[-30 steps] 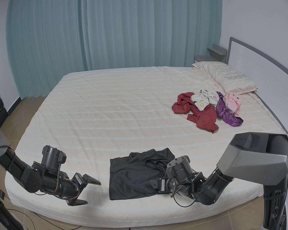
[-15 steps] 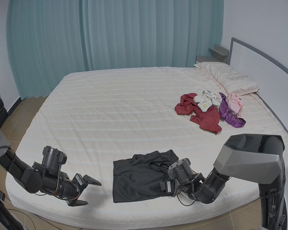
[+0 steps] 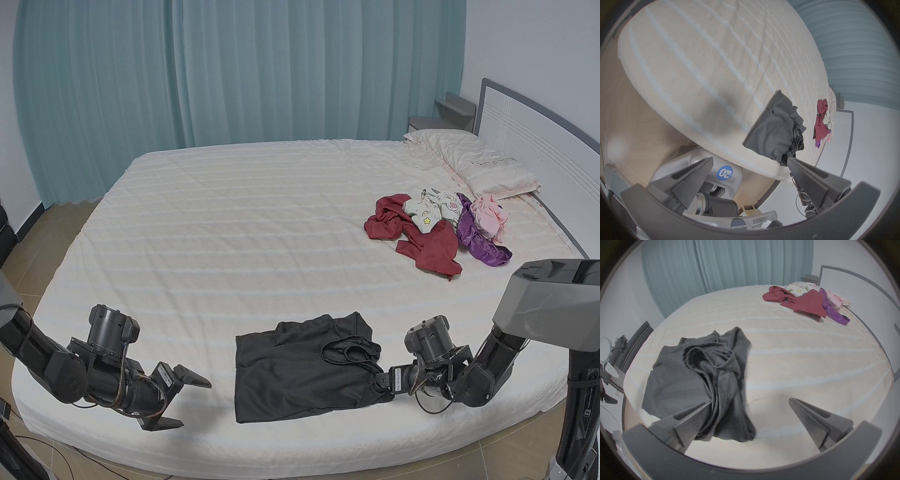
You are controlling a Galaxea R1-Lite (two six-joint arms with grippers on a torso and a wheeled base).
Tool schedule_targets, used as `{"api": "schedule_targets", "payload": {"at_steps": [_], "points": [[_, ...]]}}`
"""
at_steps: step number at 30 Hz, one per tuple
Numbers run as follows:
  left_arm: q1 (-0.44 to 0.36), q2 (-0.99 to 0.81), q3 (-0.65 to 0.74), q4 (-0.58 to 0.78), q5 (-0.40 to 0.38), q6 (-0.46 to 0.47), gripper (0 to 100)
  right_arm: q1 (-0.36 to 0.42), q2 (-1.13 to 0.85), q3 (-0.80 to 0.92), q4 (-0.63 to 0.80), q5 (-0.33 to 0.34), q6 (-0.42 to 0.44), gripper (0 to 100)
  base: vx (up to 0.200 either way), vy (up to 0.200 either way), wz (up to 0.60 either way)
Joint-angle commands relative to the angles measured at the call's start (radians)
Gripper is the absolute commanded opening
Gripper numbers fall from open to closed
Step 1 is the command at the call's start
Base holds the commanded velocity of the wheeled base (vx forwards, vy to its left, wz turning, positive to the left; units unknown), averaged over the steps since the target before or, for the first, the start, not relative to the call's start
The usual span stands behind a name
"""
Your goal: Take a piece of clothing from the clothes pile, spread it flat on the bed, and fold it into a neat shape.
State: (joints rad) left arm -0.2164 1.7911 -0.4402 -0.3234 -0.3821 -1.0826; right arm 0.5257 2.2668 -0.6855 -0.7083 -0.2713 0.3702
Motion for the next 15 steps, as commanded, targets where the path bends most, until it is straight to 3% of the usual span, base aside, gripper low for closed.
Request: {"api": "schedule_targets", "payload": {"at_steps": [1, 4, 8, 15], "points": [[0.0, 0.005, 0.0, 0.0, 0.0, 0.0, 100, -0.043, -0.032, 0.043, -0.017, 0.007, -0.004, 100, 0.0, 0.0, 0.0], [0.0, 0.005, 0.0, 0.0, 0.0, 0.0, 100, -0.076, -0.029, 0.044, -0.056, 0.018, -0.007, 100, 0.0, 0.0, 0.0], [0.0, 0.005, 0.001, 0.0, 0.0, 0.0, 100, -0.107, -0.02, 0.05, -0.132, 0.083, -0.004, 100, 0.0, 0.0, 0.0], [0.0, 0.005, 0.001, 0.0, 0.0, 0.001, 100, -0.181, -0.023, 0.047, -0.138, 0.09, -0.024, 100, 0.0, 0.0, 0.0]]}}
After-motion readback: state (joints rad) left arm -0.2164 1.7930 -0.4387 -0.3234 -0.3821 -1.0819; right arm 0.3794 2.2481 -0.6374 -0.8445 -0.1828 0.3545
